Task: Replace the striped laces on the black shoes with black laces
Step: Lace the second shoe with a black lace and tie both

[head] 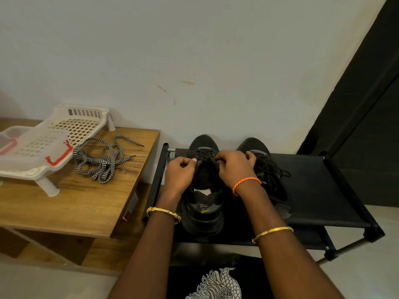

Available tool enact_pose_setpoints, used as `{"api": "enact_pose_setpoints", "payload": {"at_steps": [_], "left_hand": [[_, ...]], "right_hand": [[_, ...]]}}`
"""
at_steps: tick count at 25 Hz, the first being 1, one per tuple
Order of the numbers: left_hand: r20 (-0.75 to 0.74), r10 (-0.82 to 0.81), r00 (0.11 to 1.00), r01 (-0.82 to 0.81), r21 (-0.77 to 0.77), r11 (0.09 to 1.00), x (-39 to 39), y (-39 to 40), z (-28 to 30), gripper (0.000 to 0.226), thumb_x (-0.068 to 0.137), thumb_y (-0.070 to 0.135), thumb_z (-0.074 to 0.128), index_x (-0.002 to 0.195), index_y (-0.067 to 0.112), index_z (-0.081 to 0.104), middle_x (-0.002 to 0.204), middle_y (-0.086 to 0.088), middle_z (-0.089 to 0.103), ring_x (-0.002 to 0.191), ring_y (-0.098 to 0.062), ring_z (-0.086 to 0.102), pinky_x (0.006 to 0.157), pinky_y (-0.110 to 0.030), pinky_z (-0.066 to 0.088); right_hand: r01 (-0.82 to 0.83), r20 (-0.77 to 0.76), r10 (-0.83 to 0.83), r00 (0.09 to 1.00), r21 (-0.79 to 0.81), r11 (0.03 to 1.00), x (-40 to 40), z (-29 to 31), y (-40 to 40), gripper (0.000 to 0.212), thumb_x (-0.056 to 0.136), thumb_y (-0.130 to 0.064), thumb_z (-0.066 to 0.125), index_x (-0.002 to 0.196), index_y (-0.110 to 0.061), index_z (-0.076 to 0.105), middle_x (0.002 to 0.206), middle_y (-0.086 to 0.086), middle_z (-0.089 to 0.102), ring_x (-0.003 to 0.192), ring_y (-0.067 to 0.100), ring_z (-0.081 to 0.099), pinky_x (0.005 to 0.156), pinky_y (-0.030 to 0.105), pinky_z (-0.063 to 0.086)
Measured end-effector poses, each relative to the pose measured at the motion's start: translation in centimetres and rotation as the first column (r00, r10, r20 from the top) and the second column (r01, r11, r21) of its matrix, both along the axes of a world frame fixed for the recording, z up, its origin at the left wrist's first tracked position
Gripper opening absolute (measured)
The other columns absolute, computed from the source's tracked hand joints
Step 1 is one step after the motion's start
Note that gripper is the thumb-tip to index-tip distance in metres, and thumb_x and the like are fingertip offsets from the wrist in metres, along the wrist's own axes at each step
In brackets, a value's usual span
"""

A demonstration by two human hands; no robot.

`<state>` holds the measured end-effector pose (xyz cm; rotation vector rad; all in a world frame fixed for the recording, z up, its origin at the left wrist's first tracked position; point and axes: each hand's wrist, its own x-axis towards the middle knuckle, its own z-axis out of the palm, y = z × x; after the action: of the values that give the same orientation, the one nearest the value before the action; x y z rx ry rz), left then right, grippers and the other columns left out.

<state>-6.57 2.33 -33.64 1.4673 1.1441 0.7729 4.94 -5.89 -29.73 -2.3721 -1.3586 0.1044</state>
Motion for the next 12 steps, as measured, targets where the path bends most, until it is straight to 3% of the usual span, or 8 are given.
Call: {"api": "enact_pose_setpoints", "payload": {"at_steps": [6, 12], "left_hand": [[-0.06, -0.003, 0.998, 0.004, 0.009, 1.0, 0.1, 0.1, -0.2, 0.019, 0.097, 0.025, 0.051, 0.088, 0.013, 0.062, 0.082, 0.002, 0.061, 0.081, -0.011, 0.057, 0.067, -0.024, 0.042], [-0.089, 0.085, 0.992, -0.082, 0.04, 0.996, 0.5, 0.0, 0.2, 0.021, 0.096, 0.021, 0.054, 0.089, 0.005, 0.065, 0.082, -0.002, 0.059, 0.07, -0.005, 0.052, 0.055, -0.015, 0.036]], "right_hand": [[0.182, -0.05, -0.18, 0.982, 0.039, 0.983, 1.0, 0.5, -1.6, 0.019, 0.082, -0.013, 0.056, 0.088, -0.027, 0.068, 0.083, -0.006, 0.067, 0.102, 0.02, 0.056, 0.109, 0.045, 0.011], [0.249, -0.036, -0.249, 0.968, 0.008, 0.968, 0.7, 0.8, -2.3, 0.016, 0.083, -0.017, 0.06, 0.09, -0.028, 0.069, 0.085, -0.007, 0.068, 0.105, 0.018, 0.054, 0.111, 0.046, 0.011]]}}
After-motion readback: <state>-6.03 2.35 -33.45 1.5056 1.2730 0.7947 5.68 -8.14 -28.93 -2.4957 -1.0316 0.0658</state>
